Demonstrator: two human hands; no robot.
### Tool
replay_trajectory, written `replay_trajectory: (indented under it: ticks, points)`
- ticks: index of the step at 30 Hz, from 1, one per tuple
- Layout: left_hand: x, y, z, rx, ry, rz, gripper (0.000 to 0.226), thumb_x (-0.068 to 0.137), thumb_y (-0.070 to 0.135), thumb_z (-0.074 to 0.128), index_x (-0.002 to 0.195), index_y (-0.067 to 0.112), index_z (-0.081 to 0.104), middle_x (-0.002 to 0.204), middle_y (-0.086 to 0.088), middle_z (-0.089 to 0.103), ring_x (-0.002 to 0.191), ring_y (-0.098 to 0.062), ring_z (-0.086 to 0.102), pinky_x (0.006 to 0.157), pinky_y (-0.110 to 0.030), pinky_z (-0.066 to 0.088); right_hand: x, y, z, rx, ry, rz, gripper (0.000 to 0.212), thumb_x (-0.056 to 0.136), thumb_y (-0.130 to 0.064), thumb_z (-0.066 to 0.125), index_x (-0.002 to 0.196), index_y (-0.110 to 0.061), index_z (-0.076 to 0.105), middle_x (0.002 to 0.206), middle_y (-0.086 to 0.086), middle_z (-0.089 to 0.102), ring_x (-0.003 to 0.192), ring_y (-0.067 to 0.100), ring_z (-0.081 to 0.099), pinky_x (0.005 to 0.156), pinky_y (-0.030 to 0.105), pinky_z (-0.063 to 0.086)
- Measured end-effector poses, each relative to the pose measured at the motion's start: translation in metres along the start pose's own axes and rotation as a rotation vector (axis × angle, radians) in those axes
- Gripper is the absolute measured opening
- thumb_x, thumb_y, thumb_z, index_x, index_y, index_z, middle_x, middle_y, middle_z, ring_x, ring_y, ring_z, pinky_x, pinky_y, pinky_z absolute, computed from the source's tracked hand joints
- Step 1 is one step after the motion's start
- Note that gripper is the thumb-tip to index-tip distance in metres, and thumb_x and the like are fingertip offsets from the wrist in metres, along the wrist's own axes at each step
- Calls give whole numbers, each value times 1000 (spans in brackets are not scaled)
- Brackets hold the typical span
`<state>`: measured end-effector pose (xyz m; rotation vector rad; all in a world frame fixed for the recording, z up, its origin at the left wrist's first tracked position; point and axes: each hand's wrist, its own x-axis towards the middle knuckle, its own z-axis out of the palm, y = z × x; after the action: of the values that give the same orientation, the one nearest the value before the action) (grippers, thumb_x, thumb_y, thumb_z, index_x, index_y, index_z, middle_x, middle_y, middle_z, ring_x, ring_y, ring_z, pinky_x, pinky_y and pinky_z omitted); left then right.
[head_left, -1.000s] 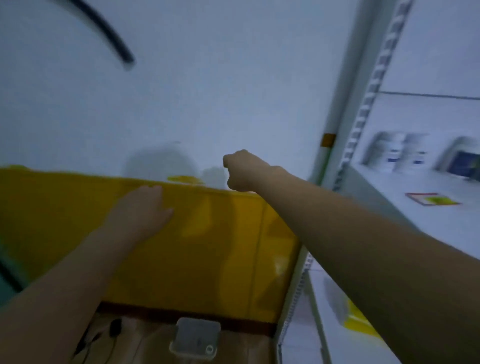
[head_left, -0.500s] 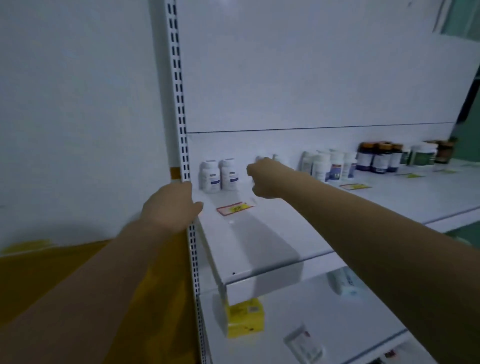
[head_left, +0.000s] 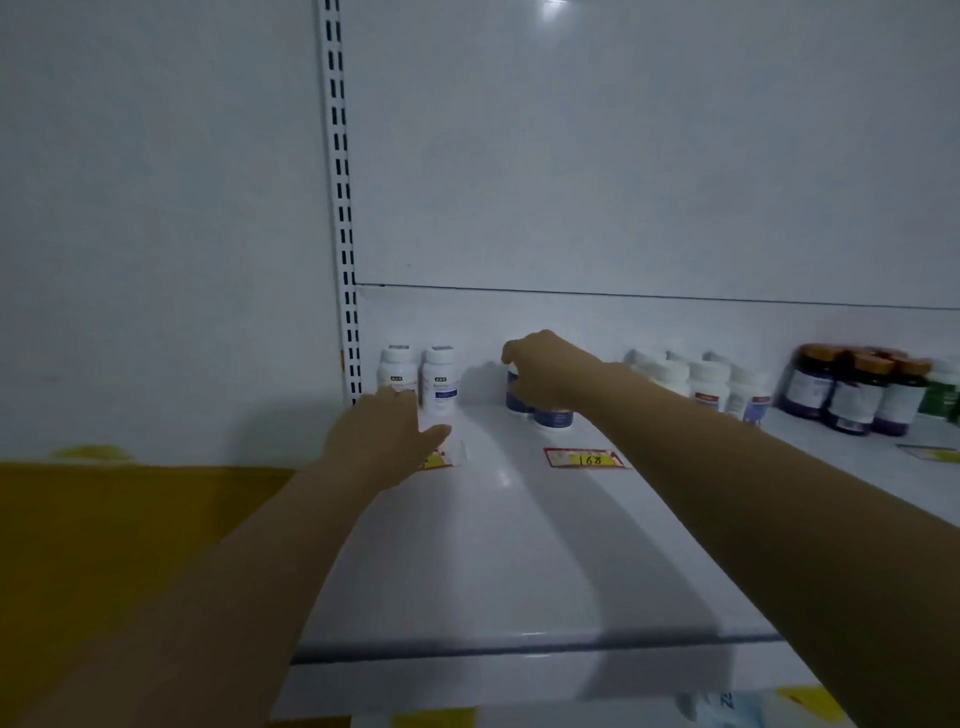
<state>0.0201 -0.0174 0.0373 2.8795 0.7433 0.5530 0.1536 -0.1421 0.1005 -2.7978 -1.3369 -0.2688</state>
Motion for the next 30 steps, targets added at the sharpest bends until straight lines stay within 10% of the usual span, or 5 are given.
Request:
replay_trajectory:
  ticks: [8,23,30]
  points:
    - [-6,-14,29,-43,-225,-87,102,76,80,38,147,8,23,155,-8,22,141,-22,22,114,-36,20,65,-35,17,203,87,-76,41,96,-13,42,137,-7,41,132,19,46,116,32,49,90,33,42]
    - [-4,-18,36,-62,-317,-106,114,72,86,28,150,11,-9,159,-8,-9,147,-22,-4,120,-41,2,76,-52,11,379,100,-5,36,88,-20,60,122,-11,57,125,8,56,114,22,52,80,23,40]
    - [6,-12,27,-383,98,-79,108,52,93,37,135,25,40,130,1,54,118,-20,51,101,-43,42,38,-39,-38,498,92,-51,47,79,-44,71,108,-8,65,96,3,64,88,17,57,81,27,48]
